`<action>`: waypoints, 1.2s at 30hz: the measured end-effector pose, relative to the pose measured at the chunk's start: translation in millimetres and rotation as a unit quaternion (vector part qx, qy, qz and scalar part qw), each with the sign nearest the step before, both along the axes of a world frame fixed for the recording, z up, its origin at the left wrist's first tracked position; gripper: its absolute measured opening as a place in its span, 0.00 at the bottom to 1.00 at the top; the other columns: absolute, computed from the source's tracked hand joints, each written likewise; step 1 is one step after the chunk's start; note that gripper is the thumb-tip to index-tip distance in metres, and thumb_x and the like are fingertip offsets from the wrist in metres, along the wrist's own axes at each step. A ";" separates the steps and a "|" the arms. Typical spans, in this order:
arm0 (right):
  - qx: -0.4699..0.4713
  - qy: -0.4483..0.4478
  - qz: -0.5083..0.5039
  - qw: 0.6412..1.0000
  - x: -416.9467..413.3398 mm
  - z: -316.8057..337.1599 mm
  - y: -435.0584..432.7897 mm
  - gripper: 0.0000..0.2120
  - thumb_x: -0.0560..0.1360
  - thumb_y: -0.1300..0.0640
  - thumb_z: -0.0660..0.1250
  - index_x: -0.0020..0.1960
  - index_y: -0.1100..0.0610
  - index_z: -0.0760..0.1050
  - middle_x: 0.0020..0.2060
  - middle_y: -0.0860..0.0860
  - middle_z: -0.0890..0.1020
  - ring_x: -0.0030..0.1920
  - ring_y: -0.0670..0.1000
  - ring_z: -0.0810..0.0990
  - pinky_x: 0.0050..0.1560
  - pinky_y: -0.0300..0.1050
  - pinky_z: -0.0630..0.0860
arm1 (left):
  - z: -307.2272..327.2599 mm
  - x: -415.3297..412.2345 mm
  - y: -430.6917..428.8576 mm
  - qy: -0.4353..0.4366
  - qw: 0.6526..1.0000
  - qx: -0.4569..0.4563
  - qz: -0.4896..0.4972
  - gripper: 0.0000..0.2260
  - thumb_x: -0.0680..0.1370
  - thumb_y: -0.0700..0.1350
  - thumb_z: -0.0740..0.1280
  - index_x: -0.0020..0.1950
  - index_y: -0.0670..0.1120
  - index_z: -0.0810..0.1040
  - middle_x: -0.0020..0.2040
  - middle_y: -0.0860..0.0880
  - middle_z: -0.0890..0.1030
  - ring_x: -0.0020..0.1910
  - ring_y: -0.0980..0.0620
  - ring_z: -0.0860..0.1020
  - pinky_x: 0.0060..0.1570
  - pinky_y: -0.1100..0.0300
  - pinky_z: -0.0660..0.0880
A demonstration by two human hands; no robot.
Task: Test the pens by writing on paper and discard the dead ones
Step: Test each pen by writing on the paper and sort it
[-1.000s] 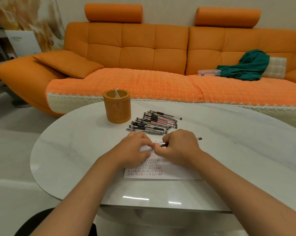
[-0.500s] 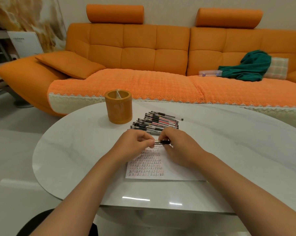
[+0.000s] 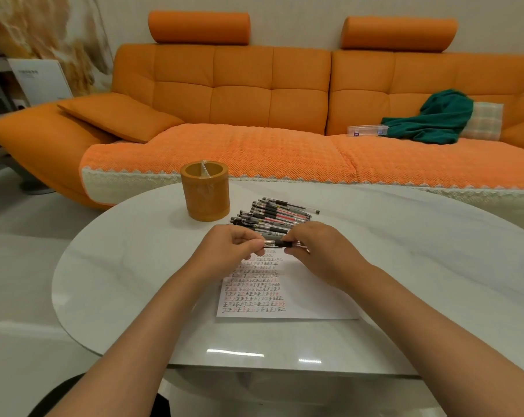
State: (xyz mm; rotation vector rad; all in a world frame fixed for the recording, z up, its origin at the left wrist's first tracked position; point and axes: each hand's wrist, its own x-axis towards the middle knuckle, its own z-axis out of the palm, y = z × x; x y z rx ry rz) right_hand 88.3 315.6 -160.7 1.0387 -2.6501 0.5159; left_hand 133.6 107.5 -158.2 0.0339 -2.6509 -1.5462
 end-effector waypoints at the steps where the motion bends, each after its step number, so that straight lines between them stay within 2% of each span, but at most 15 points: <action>1: 0.013 0.036 0.015 0.999 -1.4 -1.2 2.2 0.07 0.78 0.55 0.69 0.55 0.53 0.82 0.45 0.47 0.84 0.45 0.51 0.79 0.41 0.48 0.76 | -0.8 0.4 -0.4 -0.004 1.000 -0.009 -0.006 0.04 0.78 0.47 0.71 0.48 0.53 0.85 0.40 0.57 0.86 0.42 0.57 0.81 0.40 0.61 0.77; 4: 0.057 0.115 0.041 0.991 -2.8 -4.6 5.2 0.07 0.78 0.54 0.69 0.55 0.51 0.83 0.42 0.48 0.86 0.39 0.53 0.83 0.32 0.48 0.78 | -3.9 1.8 -0.7 -0.011 0.999 -0.030 -0.018 0.05 0.78 0.47 0.71 0.50 0.52 0.86 0.40 0.58 0.86 0.42 0.57 0.82 0.44 0.60 0.79; 6: 0.062 0.097 0.055 0.992 -0.5 -6.6 4.0 0.08 0.79 0.53 0.68 0.56 0.51 0.82 0.43 0.48 0.86 0.39 0.53 0.82 0.33 0.48 0.78 | -4.2 3.1 -2.3 -0.004 0.999 -0.032 -0.023 0.05 0.78 0.45 0.71 0.50 0.51 0.87 0.40 0.57 0.86 0.43 0.58 0.82 0.48 0.59 0.79; 9: 0.056 0.024 0.052 0.997 4.2 -6.6 1.6 0.09 0.81 0.52 0.64 0.54 0.53 0.82 0.41 0.48 0.84 0.38 0.51 0.80 0.36 0.49 0.77 | -3.0 4.6 -3.8 0.011 0.998 -0.057 -0.038 0.05 0.77 0.44 0.72 0.46 0.53 0.87 0.40 0.58 0.85 0.44 0.59 0.82 0.50 0.60 0.78; 11: 0.014 -0.075 0.039 0.996 6.6 -6.5 1.2 0.10 0.82 0.52 0.63 0.46 0.52 0.81 0.35 0.46 0.81 0.34 0.45 0.76 0.36 0.42 0.73 | -1.9 5.8 -3.2 0.029 0.996 -0.075 -0.048 0.06 0.77 0.44 0.72 0.46 0.54 0.87 0.39 0.58 0.85 0.44 0.59 0.81 0.49 0.61 0.78; 13: -0.047 -0.168 0.026 0.984 10.4 -6.1 1.4 0.15 0.82 0.52 0.63 0.38 0.50 0.78 0.29 0.45 0.78 0.29 0.44 0.72 0.33 0.36 0.66 | -1.7 5.2 -3.4 0.042 0.994 -0.084 -0.055 0.06 0.76 0.43 0.73 0.47 0.54 0.87 0.39 0.57 0.85 0.44 0.56 0.82 0.48 0.58 0.79; 14: -0.059 -0.194 0.023 0.979 12.0 -6.3 1.5 0.15 0.82 0.52 0.63 0.37 0.50 0.78 0.29 0.46 0.78 0.28 0.44 0.71 0.33 0.36 0.66 | -1.9 4.7 -3.7 0.045 0.993 -0.089 -0.060 0.06 0.76 0.43 0.73 0.47 0.54 0.87 0.39 0.57 0.85 0.44 0.55 0.82 0.49 0.57 0.79; 17: -0.061 -0.222 0.014 0.973 14.8 -8.5 -1.0 0.12 0.83 0.51 0.61 0.44 0.50 0.80 0.35 0.47 0.82 0.31 0.43 0.73 0.36 0.38 0.69 | -3.2 2.8 -3.8 0.049 0.992 -0.094 -0.063 0.05 0.77 0.44 0.73 0.47 0.54 0.87 0.39 0.58 0.85 0.43 0.59 0.80 0.46 0.60 0.77; 19: -0.064 -0.198 0.001 0.978 12.7 -10.4 -3.0 0.08 0.82 0.51 0.62 0.53 0.49 0.80 0.41 0.45 0.81 0.37 0.43 0.74 0.39 0.40 0.70 | -3.6 0.3 -3.7 0.060 0.992 -0.096 -0.051 0.05 0.77 0.45 0.72 0.49 0.54 0.86 0.40 0.58 0.84 0.43 0.60 0.79 0.45 0.62 0.75; 21: -0.064 -0.161 -0.007 0.985 9.7 -12.3 -4.0 0.09 0.81 0.54 0.63 0.60 0.47 0.76 0.45 0.43 0.77 0.41 0.42 0.73 0.41 0.38 0.68 | -3.3 -2.5 -5.4 0.069 0.991 -0.112 -0.035 0.05 0.77 0.46 0.72 0.50 0.55 0.84 0.42 0.57 0.83 0.44 0.60 0.79 0.44 0.63 0.75; 25: -0.099 -0.113 -0.025 0.988 4.5 -12.9 -4.2 0.07 0.78 0.59 0.68 0.54 0.49 0.76 0.45 0.43 0.74 0.45 0.45 0.73 0.45 0.40 0.73 | 1.9 -6.5 -17.3 0.070 0.986 -0.149 -0.012 0.04 0.77 0.46 0.72 0.51 0.54 0.84 0.45 0.58 0.80 0.47 0.58 0.77 0.42 0.65 0.71; 28: -0.072 -0.072 -0.037 0.994 -1.5 -15.3 -8.4 0.06 0.78 0.56 0.70 0.54 0.50 0.80 0.46 0.41 0.77 0.45 0.42 0.72 0.46 0.37 0.69 | 4.9 -12.7 -26.9 0.079 0.981 -0.180 0.006 0.05 0.78 0.45 0.71 0.52 0.52 0.84 0.49 0.56 0.79 0.48 0.56 0.76 0.43 0.65 0.69; 30: -0.070 -0.060 -0.042 0.995 -7.0 -17.1 -15.3 0.07 0.78 0.55 0.69 0.55 0.50 0.82 0.47 0.41 0.77 0.44 0.40 0.71 0.47 0.36 0.66 | 3.1 -17.2 -30.2 0.077 0.972 -0.218 0.028 0.08 0.78 0.46 0.71 0.57 0.52 0.83 0.54 0.55 0.78 0.53 0.55 0.74 0.48 0.63 0.69; 33: -0.067 -0.042 -0.044 0.996 -15.2 -19.0 -29.6 0.08 0.78 0.56 0.69 0.56 0.51 0.83 0.48 0.44 0.78 0.47 0.44 0.73 0.48 0.39 0.70 | -4.3 -24.5 -29.0 0.090 0.958 -0.267 0.053 0.15 0.78 0.48 0.70 0.65 0.55 0.78 0.62 0.54 0.76 0.62 0.54 0.70 0.57 0.60 0.69; 36: -0.025 -0.010 -0.048 0.998 -22.7 -20.5 -42.5 0.08 0.77 0.53 0.70 0.55 0.49 0.84 0.48 0.45 0.80 0.50 0.47 0.77 0.47 0.42 0.73 | -9.7 -28.6 -23.8 0.092 0.953 -0.285 0.053 0.15 0.79 0.50 0.70 0.66 0.57 0.77 0.64 0.54 0.74 0.64 0.54 0.68 0.59 0.59 0.69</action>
